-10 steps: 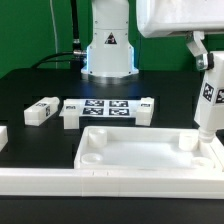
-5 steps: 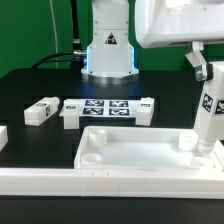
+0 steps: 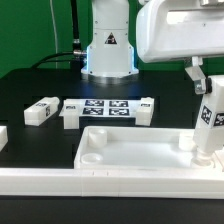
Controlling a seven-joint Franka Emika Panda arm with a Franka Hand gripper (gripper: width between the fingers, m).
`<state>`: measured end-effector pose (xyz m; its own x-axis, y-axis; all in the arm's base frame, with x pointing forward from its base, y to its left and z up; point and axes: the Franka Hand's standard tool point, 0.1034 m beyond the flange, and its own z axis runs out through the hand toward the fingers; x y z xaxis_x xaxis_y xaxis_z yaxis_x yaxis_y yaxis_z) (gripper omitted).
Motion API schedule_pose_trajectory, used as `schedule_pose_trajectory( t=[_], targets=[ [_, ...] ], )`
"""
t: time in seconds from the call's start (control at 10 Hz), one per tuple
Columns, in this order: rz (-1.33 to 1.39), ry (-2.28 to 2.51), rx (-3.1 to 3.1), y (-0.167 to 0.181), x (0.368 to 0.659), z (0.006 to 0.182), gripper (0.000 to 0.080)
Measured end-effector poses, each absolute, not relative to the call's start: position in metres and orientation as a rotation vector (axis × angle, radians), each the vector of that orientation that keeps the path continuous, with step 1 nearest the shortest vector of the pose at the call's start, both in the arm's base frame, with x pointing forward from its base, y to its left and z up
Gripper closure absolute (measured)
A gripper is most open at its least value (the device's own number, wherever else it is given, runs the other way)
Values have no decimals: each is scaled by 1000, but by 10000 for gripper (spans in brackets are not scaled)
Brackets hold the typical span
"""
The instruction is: Assemble desk
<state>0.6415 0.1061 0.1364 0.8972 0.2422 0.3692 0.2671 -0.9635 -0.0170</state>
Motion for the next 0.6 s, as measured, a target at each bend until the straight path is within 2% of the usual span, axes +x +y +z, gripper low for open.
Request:
schedule_pose_trajectory(
  t=[0.6],
  targets=[
    [-568,-402,-2996,104,641,134,509]
  ],
)
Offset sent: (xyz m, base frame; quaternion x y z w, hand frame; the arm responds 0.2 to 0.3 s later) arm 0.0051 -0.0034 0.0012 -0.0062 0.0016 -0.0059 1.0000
